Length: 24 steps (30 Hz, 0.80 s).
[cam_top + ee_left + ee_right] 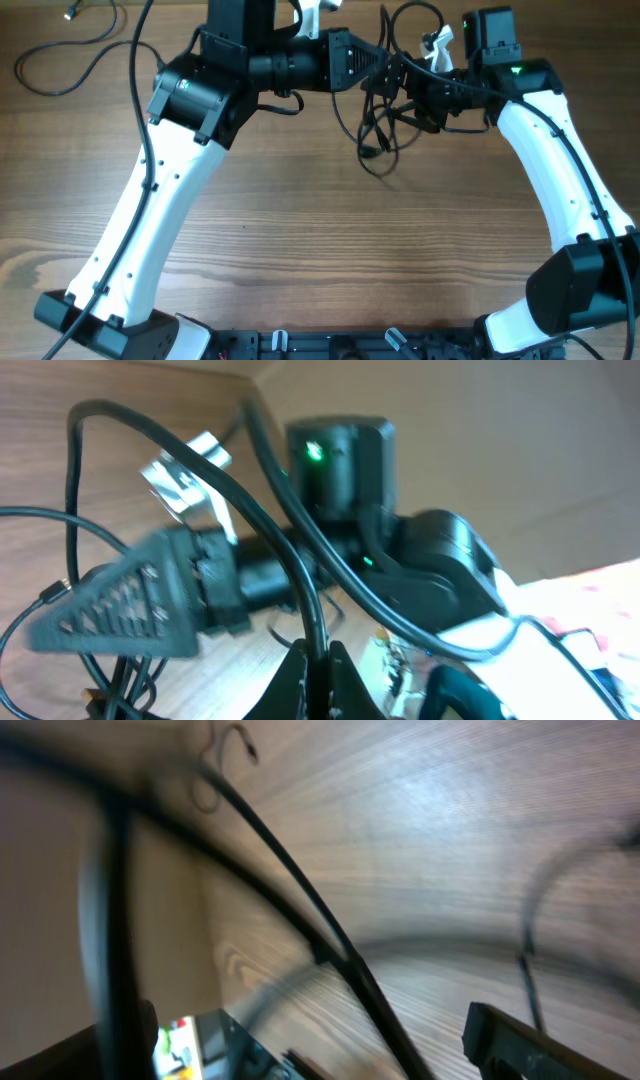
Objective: Untangle cables
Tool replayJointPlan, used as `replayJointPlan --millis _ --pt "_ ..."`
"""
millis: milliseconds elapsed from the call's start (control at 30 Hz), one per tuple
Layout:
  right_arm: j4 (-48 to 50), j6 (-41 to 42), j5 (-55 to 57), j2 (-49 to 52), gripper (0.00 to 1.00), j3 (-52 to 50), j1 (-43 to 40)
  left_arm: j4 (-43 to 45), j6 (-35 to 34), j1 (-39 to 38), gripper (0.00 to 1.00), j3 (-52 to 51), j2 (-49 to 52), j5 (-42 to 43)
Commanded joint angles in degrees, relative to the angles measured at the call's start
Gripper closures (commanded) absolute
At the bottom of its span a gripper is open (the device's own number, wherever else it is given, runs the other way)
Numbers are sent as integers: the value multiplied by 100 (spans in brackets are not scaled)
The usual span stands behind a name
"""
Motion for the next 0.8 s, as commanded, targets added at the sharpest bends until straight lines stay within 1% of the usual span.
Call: replayJointPlan --millis 0,33,100,133,167,200,233,267,300,333,367,400,433,467,500,533,567,600,633,667,700,733,767 --pt "13 337 282 -52 1 9 4 350 -470 -4 96 39 -177 1226" --pt "-221 341 874 -52 1 9 4 680 -820 22 96 39 -177 1547" --pt "-728 348 2116 -52 19 9 2 881 -1185 201 96 39 -212 1572" --pt "-1115 538 2955 -52 41 9 2 874 -1237 411 96 39 -236 1580" --pt "-1390 789 3491 -52 53 9 2 837 -1307 680 96 39 -264 1687" --pt "-1615 901 3875 -52 57 9 -11 780 -1360 866 96 39 -269 1703" --pt "-1740 866 3956 -52 59 9 -42 498 -1349 1333 96 37 -267 1609" --pt "-1764 767 3851 -52 60 9 -48 74 -1331 1661 96 28 -267 1169" --pt "-1777 767 3827 -52 62 9 -48 -485 -1331 1930 96 28 -267 448" --pt "-1786 761 3742 -55 64 9 -46 -1237 -1333 2218 96 28 -267 -387" --pt "-1784 682 3624 -52 68 9 -46 -1692 -1331 2371 96 28 -264 -708" --pt "-1749 590 3493 -52 85 9 -48 -1971 -1163 2470 96 28 -267 -824" --pt "-1720 610 3451 -52 96 9 -52 -2055 -857 2538 96 28 -267 -820" --pt "-1674 595 3335 -52 96 9 -52 -2107 -809 2551 96 28 -267 -815" --pt "-1604 468 3141 -52 96 9 -50 -2094 -778 2538 96 28 -267 -564" --pt "-1515 299 2916 -52 92 9 -50 -1952 -745 2483 96 28 -267 -70" --pt "-1322 -2 2479 -52 82 9 -50 -1137 -750 2347 96 28 -267 1355" --pt "-1082 -297 1897 -52 75 9 -50 516 -1104 2129 96 28 -267 3053" --pt "-957 -391 1530 -52 67 9 -50 1777 -2015 1961 96 28 -267 3565" --pt "-758 -450 940 -52 64 9 -50 3397 -3436 1716 96 28 -269 3665" --pt "-601 -450 605 -52 64 9 -50 4747 -4404 1499 96 28 -267 3613" --pt "-437 -431 321 -52 61 9 -50 6859 -5578 1209 96 31 -267 3333" --pt "-374 -420 291 -52 53 9 -50 8192 -6417 1058 96 55 -269 3023"
